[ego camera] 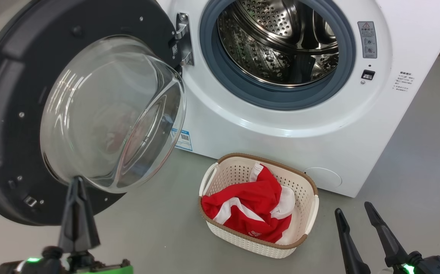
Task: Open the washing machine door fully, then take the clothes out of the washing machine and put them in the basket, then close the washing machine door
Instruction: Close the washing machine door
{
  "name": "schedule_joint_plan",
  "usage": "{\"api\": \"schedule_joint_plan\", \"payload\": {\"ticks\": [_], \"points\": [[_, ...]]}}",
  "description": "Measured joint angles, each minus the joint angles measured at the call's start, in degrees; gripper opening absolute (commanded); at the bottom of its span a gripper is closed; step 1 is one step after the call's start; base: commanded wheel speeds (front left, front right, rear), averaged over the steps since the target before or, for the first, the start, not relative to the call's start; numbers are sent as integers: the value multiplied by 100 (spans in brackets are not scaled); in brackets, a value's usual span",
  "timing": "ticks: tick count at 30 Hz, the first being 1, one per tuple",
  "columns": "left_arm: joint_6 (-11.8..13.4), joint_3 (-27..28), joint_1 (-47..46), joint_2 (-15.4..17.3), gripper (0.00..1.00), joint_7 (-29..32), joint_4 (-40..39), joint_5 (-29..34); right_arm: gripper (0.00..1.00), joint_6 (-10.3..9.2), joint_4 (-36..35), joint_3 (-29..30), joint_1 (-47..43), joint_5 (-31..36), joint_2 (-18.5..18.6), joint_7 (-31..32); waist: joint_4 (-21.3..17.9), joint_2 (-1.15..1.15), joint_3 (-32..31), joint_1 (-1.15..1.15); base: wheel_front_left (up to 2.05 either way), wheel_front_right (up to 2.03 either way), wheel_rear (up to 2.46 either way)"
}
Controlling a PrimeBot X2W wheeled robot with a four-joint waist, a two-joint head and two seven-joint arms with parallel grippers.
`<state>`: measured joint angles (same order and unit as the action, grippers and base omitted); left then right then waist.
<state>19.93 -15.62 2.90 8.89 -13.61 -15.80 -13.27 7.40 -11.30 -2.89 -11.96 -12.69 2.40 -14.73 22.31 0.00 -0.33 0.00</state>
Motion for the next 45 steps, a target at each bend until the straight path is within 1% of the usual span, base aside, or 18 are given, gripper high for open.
{"api": "schedule_joint_plan", "payload": {"ticks": [4,6,7,9,14,16,18,22,26,32,38,43,44,45], "points": [[-8,267,-80,-36,0,-73,-337,-62,100,0,3,4,-2,0,0,0,-7,0,12,0,0,0,0],[-65,469,-204,-86,0,-88,-511,-164,100,0,4,4,-3,3,0,0,-12,0,19,0,0,0,0],[-171,731,-354,-180,0,-93,-701,-381,100,0,0,4,-5,22,0,0,-20,0,27,0,0,0,0],[-296,1043,-511,-231,0,-96,-808,-566,100,0,-8,5,-7,57,0,3,-32,0,40,0,0,0,0],[-736,1871,-875,-385,0,-120,-783,-1158,100,0,-34,4,-8,155,0,54,-67,0,61,0,0,0,0],[-923,2206,-1044,-424,0,-120,-654,-1392,100,0,-42,0,-8,155,0,59,-83,0,63,0,0,0,0],[-1048,2522,-1210,-479,0,-135,-465,-1679,100,0,-51,-2,-8,159,-1,64,-98,0,69,0,0,0,0],[-1350,3162,-1656,-580,0,-136,66,-2466,100,0,-75,-5,-9,165,0,113,-128,0,56,0,0,0,0],[-1615,3716,-2164,-509,0,-115,878,-3295,100,0,-91,-11,-19,200,0,141,-166,0,29,0,0,0,0],[-1717,4423,-2951,-209,0,339,2195,-4492,100,0,-115,-25,-77,204,0,212,-241,0,-20,0,0,0,0],[-1693,4904,-3522,133,0,1215,3416,-5549,100,0,-175,-36,-118,259,-1,275,-343,0,-56,0,0,0,0],[-1328,4966,-3878,303,0,2093,4172,-6132,100,0,-253,-43,-120,304,-1,364,-384,0,-72,0,0,0,0],[-1269,4974,-3935,339,0,2242,4296,-6227,100,0,-266,-47,-120,304,-1,365,-389,0,-70,0,0,0,0],[-1269,4974,-3935,339,0,2242,4296,-6227,100,0,-266,-47,-120,304,-1,365,-389,0,-70,0,0,0,0]]}}
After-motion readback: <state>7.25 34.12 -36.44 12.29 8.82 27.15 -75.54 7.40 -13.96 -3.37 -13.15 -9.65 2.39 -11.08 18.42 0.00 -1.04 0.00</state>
